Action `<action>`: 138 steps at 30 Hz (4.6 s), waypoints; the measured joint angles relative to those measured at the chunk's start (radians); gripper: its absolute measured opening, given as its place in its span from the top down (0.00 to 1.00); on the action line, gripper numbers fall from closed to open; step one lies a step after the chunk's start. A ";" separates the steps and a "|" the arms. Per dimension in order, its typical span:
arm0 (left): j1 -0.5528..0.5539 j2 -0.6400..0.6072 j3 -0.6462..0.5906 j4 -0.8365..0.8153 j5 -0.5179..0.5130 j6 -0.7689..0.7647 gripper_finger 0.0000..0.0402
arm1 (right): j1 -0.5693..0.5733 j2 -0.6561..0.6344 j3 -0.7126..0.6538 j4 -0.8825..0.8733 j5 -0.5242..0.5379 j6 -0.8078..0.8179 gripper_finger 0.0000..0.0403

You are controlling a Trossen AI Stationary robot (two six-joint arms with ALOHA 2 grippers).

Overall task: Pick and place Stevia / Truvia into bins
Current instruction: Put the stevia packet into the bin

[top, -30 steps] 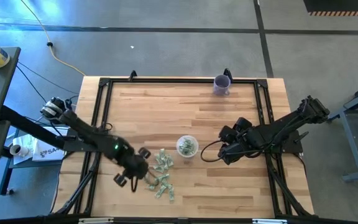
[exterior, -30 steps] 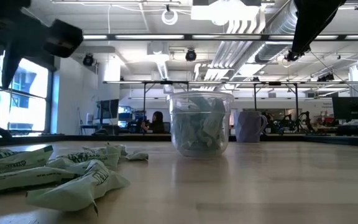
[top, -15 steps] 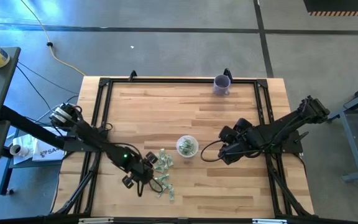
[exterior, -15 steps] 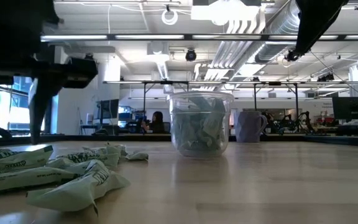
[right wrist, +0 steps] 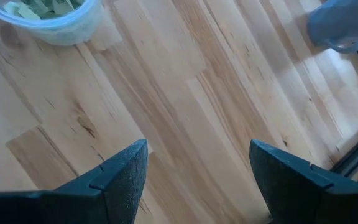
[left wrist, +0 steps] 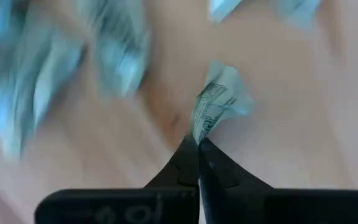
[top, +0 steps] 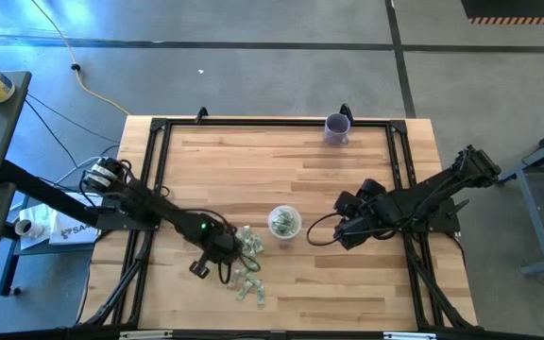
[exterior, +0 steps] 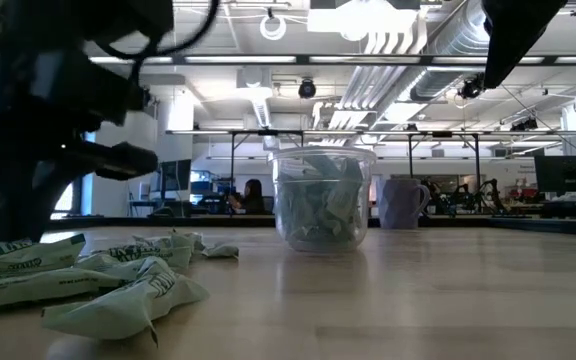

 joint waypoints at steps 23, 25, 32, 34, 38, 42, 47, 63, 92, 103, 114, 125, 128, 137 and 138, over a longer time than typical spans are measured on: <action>0.382 -0.070 0.304 0.276 -0.023 -0.043 0.93 | -0.016 0.000 0.000 -0.060 0.087 -0.033 0.33; 0.368 0.002 0.331 0.267 -0.031 -0.038 0.92 | -0.016 0.000 0.000 -0.061 0.087 -0.029 0.33; 0.343 0.145 0.415 0.073 -0.050 -0.054 0.79 | -0.016 0.000 0.000 -0.063 0.076 -0.004 0.33; 0.332 0.153 0.431 0.094 -0.055 -0.067 0.74 | -0.016 0.000 0.000 -0.063 0.077 0.001 0.33; 0.319 0.152 0.485 0.089 -0.066 -0.076 0.67 | -0.016 0.000 0.000 -0.062 0.078 0.001 0.33; 0.316 0.144 0.582 -0.023 -0.082 -0.079 0.61 | -0.016 0.000 0.000 -0.063 0.073 0.005 0.33; 0.312 0.141 0.712 -0.401 -0.122 -0.070 0.57 | -0.016 0.000 0.000 -0.063 0.060 0.027 0.33; 0.267 0.064 0.260 -0.221 -0.063 -0.929 0.56 | -0.013 0.000 0.000 -0.058 0.053 0.076 0.33; 0.158 0.153 0.224 0.002 -0.235 -1.252 0.45 | -0.044 0.000 0.000 -0.063 0.116 0.016 0.33; 0.159 0.157 0.224 -0.043 -0.244 -1.114 0.87 | -0.048 0.000 0.000 -0.067 0.114 0.007 0.33; 0.159 -0.009 0.277 -0.106 -0.420 -0.968 0.90 | -0.048 0.000 0.000 -0.070 0.109 0.008 0.33; 0.235 -0.009 0.301 0.462 -0.269 -0.417 0.91 | -0.048 0.000 0.000 -0.065 0.116 0.001 0.33; 0.258 0.065 0.313 0.468 -0.271 -0.417 0.89 | -0.048 0.000 0.000 -0.063 0.110 0.001 0.33; 0.306 0.154 0.319 0.410 -0.250 -0.436 0.84 | -0.050 0.008 -0.009 -0.056 0.096 0.001 0.33; 0.304 0.150 0.316 0.388 -0.245 -0.443 0.82 | -0.051 0.008 -0.013 -0.055 0.094 0.001 0.33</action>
